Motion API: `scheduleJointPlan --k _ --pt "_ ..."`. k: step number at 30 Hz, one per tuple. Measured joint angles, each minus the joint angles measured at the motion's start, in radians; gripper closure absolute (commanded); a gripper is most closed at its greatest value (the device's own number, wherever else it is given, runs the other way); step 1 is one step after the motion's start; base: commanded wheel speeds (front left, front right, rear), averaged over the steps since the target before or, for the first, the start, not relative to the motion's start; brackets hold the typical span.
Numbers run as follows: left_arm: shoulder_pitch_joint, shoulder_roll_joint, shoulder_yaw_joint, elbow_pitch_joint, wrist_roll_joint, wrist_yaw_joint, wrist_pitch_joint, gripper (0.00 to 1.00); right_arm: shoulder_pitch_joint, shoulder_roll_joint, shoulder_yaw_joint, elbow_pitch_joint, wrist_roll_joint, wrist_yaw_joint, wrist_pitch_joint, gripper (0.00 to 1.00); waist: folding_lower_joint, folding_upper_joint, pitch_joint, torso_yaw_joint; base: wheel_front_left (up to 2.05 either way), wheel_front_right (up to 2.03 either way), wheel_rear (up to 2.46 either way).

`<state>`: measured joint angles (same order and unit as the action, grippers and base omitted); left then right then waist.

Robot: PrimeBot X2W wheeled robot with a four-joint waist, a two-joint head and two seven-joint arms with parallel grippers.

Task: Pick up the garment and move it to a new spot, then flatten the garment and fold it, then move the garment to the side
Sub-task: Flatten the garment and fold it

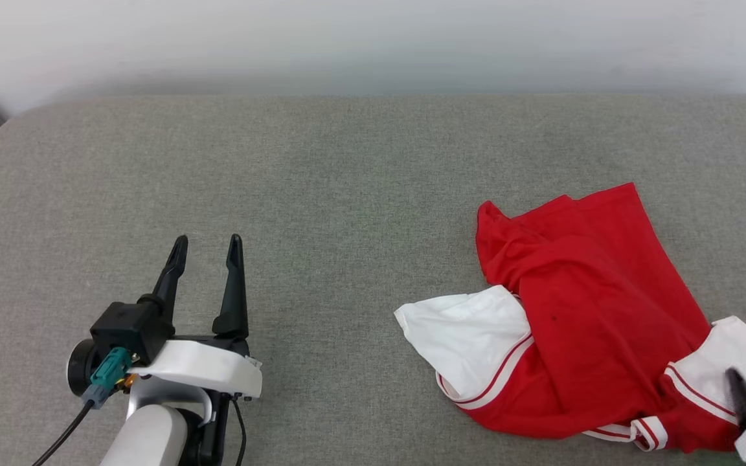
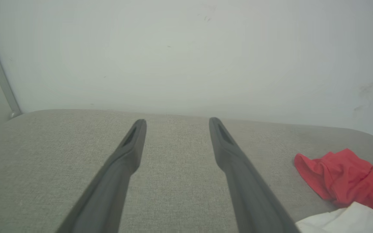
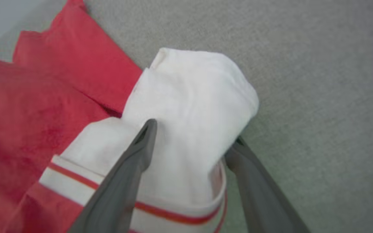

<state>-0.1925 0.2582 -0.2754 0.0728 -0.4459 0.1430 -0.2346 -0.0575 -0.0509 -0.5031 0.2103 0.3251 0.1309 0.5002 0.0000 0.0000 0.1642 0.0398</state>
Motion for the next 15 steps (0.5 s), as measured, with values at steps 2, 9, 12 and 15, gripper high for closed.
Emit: scheduleJointPlan --k 2,9,12,15 --pt "0.008 0.005 0.002 -0.001 -0.001 0.007 0.003 0.00 -0.008 0.001 0.010 -0.004 -0.012 0.000 -0.104 0.00 0.0000 0.0000 -0.006 -0.001 0.00 0.00 0.00" --pt "0.043 0.013 0.007 0.002 -0.012 0.019 0.012 0.00 -0.034 0.001 0.095 -0.067 -0.087 0.000 -0.346 0.00 0.0000 0.0000 -0.045 0.003 0.00 0.00 0.00" --pt "0.063 0.016 0.006 0.004 -0.016 0.026 0.021 0.00 -0.031 0.000 0.148 -0.106 -0.126 0.000 -0.396 0.00 -0.0001 0.0000 -0.066 0.007 0.00 0.00 0.00" --pt "0.081 0.020 0.005 0.005 -0.016 0.034 0.027 0.00 -0.012 0.000 0.221 -0.148 -0.147 0.000 -0.430 0.00 0.0000 0.0000 -0.085 0.013 0.00 0.00 0.00"
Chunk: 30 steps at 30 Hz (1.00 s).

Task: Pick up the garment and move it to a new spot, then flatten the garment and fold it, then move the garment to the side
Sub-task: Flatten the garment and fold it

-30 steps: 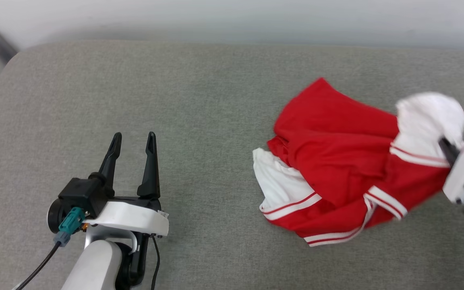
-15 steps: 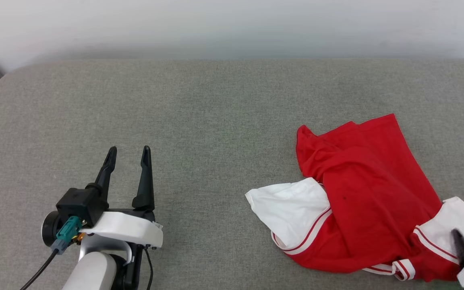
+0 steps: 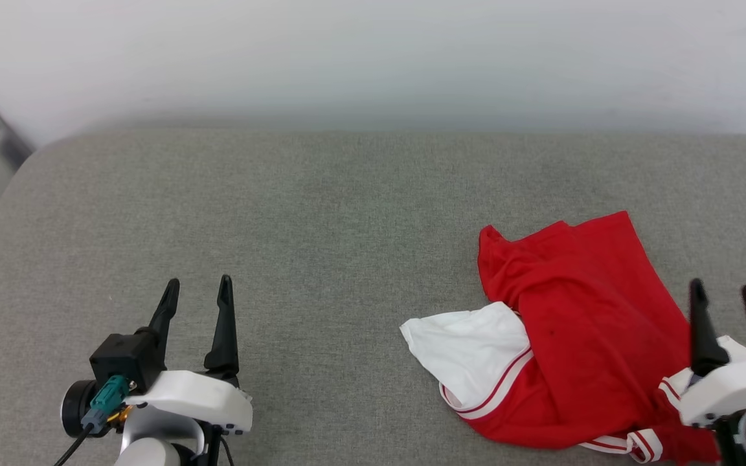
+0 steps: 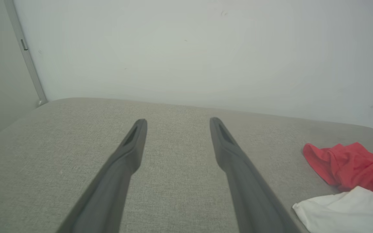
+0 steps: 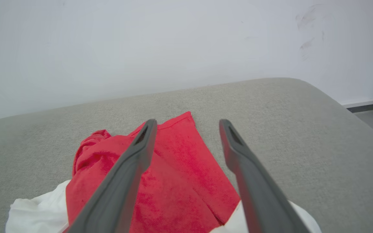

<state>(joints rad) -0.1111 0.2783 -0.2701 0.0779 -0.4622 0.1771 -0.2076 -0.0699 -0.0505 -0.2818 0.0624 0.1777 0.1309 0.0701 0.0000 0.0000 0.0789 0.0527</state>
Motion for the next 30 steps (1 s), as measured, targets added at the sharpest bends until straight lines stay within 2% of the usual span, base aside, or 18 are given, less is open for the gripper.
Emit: scheduleJointPlan --k 10,16,23,30 --pt "0.044 0.019 -0.001 0.015 -0.009 0.018 0.038 0.00 0.102 0.001 0.196 -0.125 -0.030 0.000 -0.011 0.00 -0.0001 0.0000 -0.046 -0.013 0.00 0.00 0.00" --pt "0.016 0.029 -0.038 0.035 -0.008 -0.003 0.092 0.00 0.135 0.001 0.256 -0.178 -0.030 0.000 0.001 0.00 -0.0001 0.0000 -0.050 -0.050 0.00 0.00 0.00" --pt "-0.167 0.014 -0.164 0.081 0.000 -0.121 0.258 0.00 0.120 0.000 0.284 -0.209 -0.028 0.000 0.009 0.00 -0.0001 0.0000 0.002 -0.100 0.00 0.00 0.00" --pt "-0.312 0.029 -0.291 0.164 0.010 -0.236 0.515 0.00 0.073 0.000 0.297 -0.209 -0.020 0.000 -0.007 0.00 0.0000 0.0000 0.084 -0.155 0.00 0.00 0.00"
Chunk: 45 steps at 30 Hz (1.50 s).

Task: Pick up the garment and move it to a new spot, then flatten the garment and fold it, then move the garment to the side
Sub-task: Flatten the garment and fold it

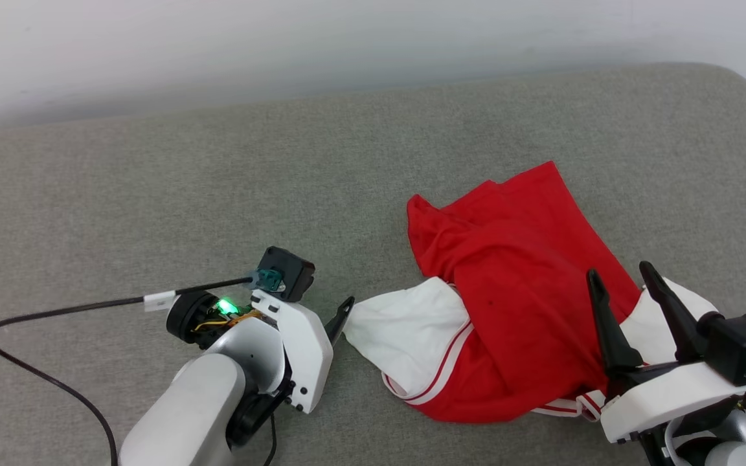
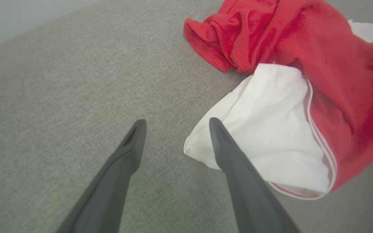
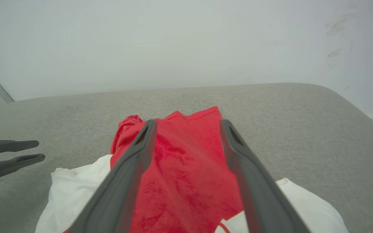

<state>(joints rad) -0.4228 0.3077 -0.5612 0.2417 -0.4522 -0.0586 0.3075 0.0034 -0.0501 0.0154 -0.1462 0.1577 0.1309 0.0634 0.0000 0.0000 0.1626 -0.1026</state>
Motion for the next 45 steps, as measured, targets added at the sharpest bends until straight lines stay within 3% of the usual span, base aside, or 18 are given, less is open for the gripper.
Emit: scheduleJointPlan --k 7,14,15,16,22,24,36,45 --pt "-0.055 0.058 -0.091 0.050 -0.001 -0.048 0.202 0.00 -0.025 0.000 0.009 0.021 0.020 0.000 -0.029 0.00 0.0001 0.0000 0.075 -0.053 0.00 0.00 0.00" --pt "-0.140 0.108 -0.192 0.031 -0.023 -0.066 0.376 0.00 -0.049 0.000 0.021 0.045 0.039 0.000 -0.060 0.00 0.0000 0.0000 0.123 -0.083 0.00 0.00 0.00" --pt "-0.149 0.115 -0.205 0.023 -0.036 -0.066 0.394 0.58 -0.052 0.000 0.022 0.048 0.041 0.000 -0.064 0.00 0.0000 0.0000 0.126 -0.086 0.00 0.00 0.00" --pt "-0.157 0.123 -0.218 0.015 -0.044 -0.066 0.404 1.00 -0.054 0.000 0.021 0.051 0.044 0.000 -0.065 0.00 0.0000 0.0000 0.129 -0.089 0.00 0.00 0.00" --pt "-0.159 0.142 -0.242 -0.017 -0.062 -0.068 0.354 1.00 -0.055 0.000 0.001 0.067 0.047 0.000 -0.075 0.00 0.0000 0.0000 0.125 -0.078 0.00 0.00 0.00" --pt "-0.149 0.144 -0.229 -0.025 -0.059 -0.047 0.319 1.00 -0.055 0.000 -0.006 0.067 0.047 0.000 -0.072 0.00 0.0000 0.0000 0.119 -0.066 0.00 0.00 0.00" --pt "-0.003 0.261 -0.045 -0.108 -0.108 0.135 0.155 1.00 -0.040 0.000 -0.045 0.026 0.037 0.000 -0.018 0.00 0.0001 0.0000 0.072 0.049 0.00 0.00 0.00" --pt "0.259 0.281 0.128 -0.100 -0.263 0.286 0.039 1.00 -0.026 0.000 -0.056 -0.004 0.036 0.000 0.012 0.00 0.0001 0.0000 0.045 0.117 0.00 0.00 0.00"
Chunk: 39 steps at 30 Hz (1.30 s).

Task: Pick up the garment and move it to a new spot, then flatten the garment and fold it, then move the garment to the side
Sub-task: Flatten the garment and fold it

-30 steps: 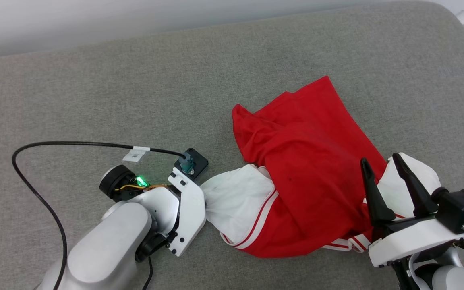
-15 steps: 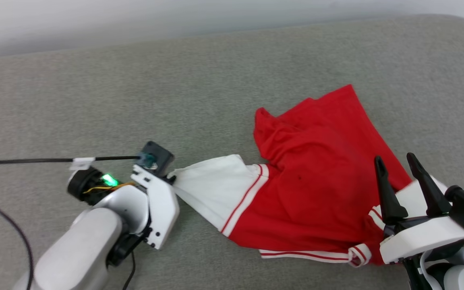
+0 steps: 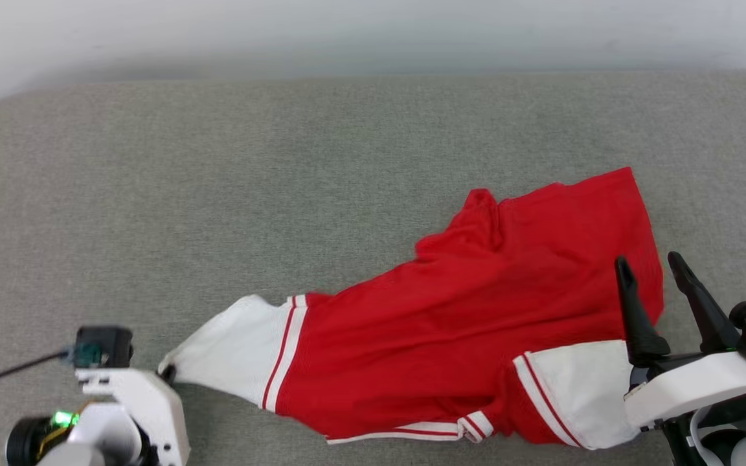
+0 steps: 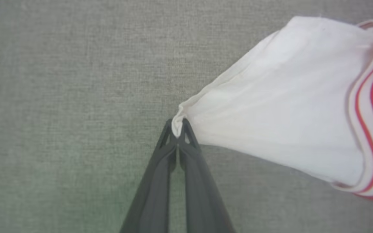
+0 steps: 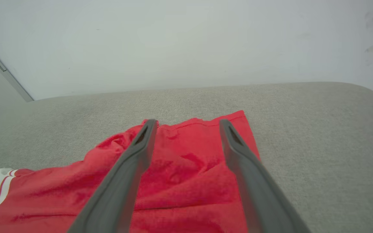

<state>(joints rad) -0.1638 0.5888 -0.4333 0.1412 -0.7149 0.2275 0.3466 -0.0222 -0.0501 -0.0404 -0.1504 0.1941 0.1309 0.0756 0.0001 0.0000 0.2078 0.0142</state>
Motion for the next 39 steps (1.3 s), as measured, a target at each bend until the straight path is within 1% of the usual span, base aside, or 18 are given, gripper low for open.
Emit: scheduleJointPlan --k 2,4,5,6,7,11,18,20,21,24,27,30,33,35,39 --pt "0.047 -0.012 0.020 0.005 -0.029 0.011 -0.027 1.00 0.003 0.000 -0.006 -0.006 0.001 0.000 0.004 0.00 0.0000 0.0000 -0.004 0.008 0.00 0.00 0.00" --pt "0.063 -0.031 0.024 0.005 -0.039 0.014 -0.047 1.00 0.006 0.000 -0.014 -0.008 0.002 0.000 0.006 0.00 0.0000 0.0000 -0.009 0.016 0.00 0.00 0.00" --pt "0.067 -0.044 0.023 0.004 -0.042 0.013 -0.056 0.96 0.009 0.000 -0.017 -0.009 0.006 0.000 0.008 0.00 0.0000 0.0000 -0.013 0.019 0.00 0.00 0.00" --pt "0.069 -0.056 0.020 0.004 -0.045 0.010 -0.067 0.27 0.012 0.000 -0.019 -0.009 0.008 0.000 0.012 0.00 0.0000 0.0000 -0.017 0.022 0.00 0.00 0.00" --pt "0.069 -0.066 0.017 0.004 -0.045 0.009 -0.082 0.00 0.013 0.000 -0.021 -0.008 0.009 0.000 0.013 0.00 0.0000 0.0000 -0.022 0.024 0.00 0.00 0.00" --pt "0.059 -0.097 0.022 -0.001 -0.017 0.012 -0.174 0.00 0.024 0.000 -0.022 0.000 0.017 0.000 0.022 0.00 0.0000 0.0000 -0.050 0.025 0.00 0.00 0.00" --pt "0.029 -0.132 0.049 -0.044 0.069 0.021 -0.416 0.00 0.050 0.000 -0.036 0.024 0.043 0.000 0.044 0.00 -0.0001 0.0000 -0.101 0.010 0.00 0.00 0.00" --pt "0.025 -0.147 0.057 -0.065 0.089 0.032 -0.477 0.00 0.056 0.000 -0.050 0.037 0.079 0.000 0.053 0.00 -0.0001 0.0000 -0.109 0.006 0.00 0.00 0.00" --pt "0.024 -0.154 0.059 -0.077 0.101 0.038 -0.509 0.00 0.059 0.000 -0.057 0.045 0.072 0.000 0.057 0.00 -0.0001 0.0000 -0.112 0.005 0.00 0.00 0.00" --pt "0.025 -0.162 0.064 -0.102 0.127 0.048 -0.559 0.00 0.063 0.000 -0.085 0.071 0.077 0.000 0.067 0.00 0.0000 0.0000 -0.116 0.006 0.00 0.00 0.00" --pt "0.032 -0.170 0.067 -0.136 0.148 0.062 -0.579 0.00 0.067 0.001 -0.127 0.104 0.083 0.000 0.100 0.00 -0.0001 0.0000 -0.121 0.013 0.00 0.00 0.00" --pt "0.041 -0.178 0.059 -0.165 0.160 0.064 -0.585 0.00 0.066 -0.002 -0.199 0.143 0.089 0.000 0.168 0.00 -0.0001 0.0000 -0.123 0.030 0.00 0.00 0.00" --pt "0.040 -0.181 0.048 -0.188 0.170 0.063 -0.588 0.00 0.039 -0.032 -0.247 0.195 0.113 0.000 0.282 0.00 -0.0001 0.0000 -0.117 0.058 0.00 0.00 0.00" --pt "0.035 -0.184 0.039 -0.200 0.176 0.063 -0.588 0.00 -0.011 -0.071 -0.257 0.224 0.129 0.000 0.369 0.00 -0.0001 0.0000 -0.107 0.077 0.00 0.00 0.00" --pt "0.015 -0.192 0.024 -0.211 0.186 0.053 -0.590 0.00 -0.112 -0.121 -0.242 0.283 0.137 0.000 0.553 0.00 -0.0001 0.0000 -0.072 0.108 0.00 0.00 0.00"
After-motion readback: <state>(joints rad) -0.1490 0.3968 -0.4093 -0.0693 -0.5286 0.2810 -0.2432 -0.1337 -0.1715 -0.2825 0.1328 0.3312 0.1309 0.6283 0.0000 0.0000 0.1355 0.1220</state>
